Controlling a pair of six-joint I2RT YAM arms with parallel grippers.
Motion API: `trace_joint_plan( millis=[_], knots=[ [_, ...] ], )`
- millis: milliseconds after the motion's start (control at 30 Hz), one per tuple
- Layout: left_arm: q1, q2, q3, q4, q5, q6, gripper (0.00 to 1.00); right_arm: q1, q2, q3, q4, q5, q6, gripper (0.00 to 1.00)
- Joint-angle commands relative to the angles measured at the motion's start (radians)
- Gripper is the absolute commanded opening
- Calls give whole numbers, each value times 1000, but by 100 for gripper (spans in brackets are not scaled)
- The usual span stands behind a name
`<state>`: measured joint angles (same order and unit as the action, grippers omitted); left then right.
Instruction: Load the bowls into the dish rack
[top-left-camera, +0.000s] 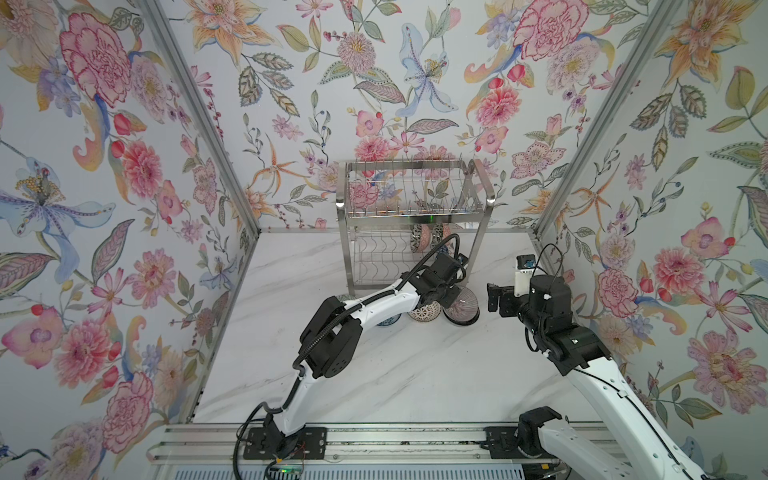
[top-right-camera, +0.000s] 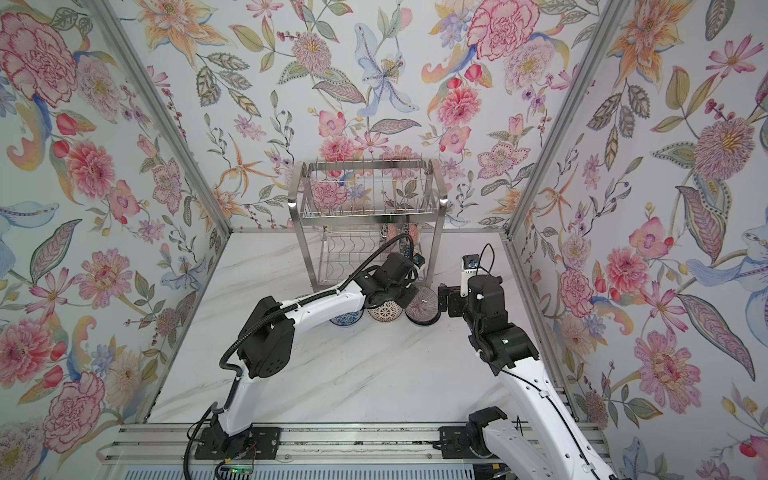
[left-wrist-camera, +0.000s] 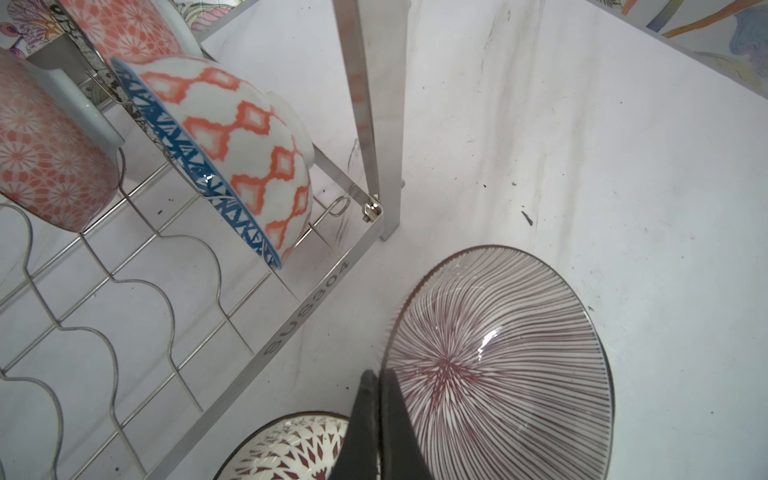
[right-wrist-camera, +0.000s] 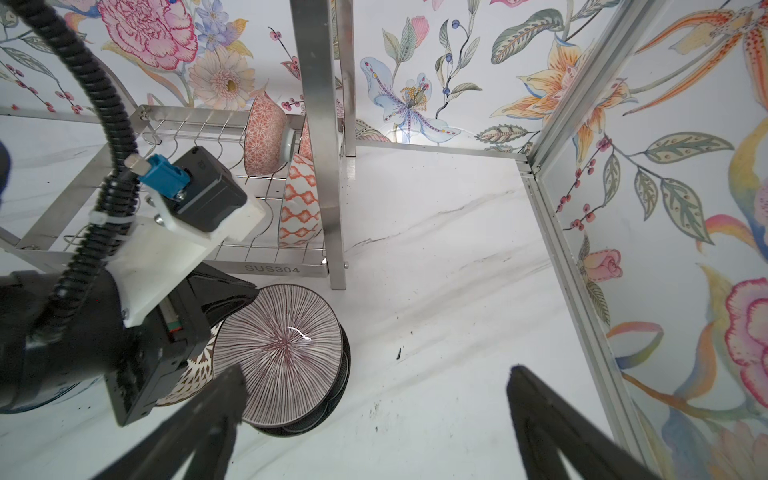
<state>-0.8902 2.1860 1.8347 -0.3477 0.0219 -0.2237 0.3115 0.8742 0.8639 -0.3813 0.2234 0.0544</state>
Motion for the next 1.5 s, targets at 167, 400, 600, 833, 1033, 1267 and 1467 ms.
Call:
trace_joint_plan(
  millis=[167, 400, 600, 833, 1033, 1267, 1467],
  knots=[
    [5, -11, 18, 16, -4, 3, 0, -6, -13, -1, -4, -4, 15, 99],
    [6, -1, 13, 24, 24, -3, 0, -6, -12, -3, -4, -4, 15, 99],
    [5, 6, 6, 27, 31, -6, 0, -7, -13, -3, -4, -4, 16, 99],
    [5, 18, 2, 28, 43, -9, 1, -8, -15, -5, -4, -2, 16, 99],
    [5, 24, -2, 27, 46, -11, 2, -8, -18, -4, -4, -2, 16, 99],
    [5, 24, -2, 16, 50, -5, 12, -8, -19, -5, -4, -2, 16, 99],
    [9, 17, 0, 7, 55, -2, 27, -9, -21, -4, -4, -2, 16, 99]
  ],
)
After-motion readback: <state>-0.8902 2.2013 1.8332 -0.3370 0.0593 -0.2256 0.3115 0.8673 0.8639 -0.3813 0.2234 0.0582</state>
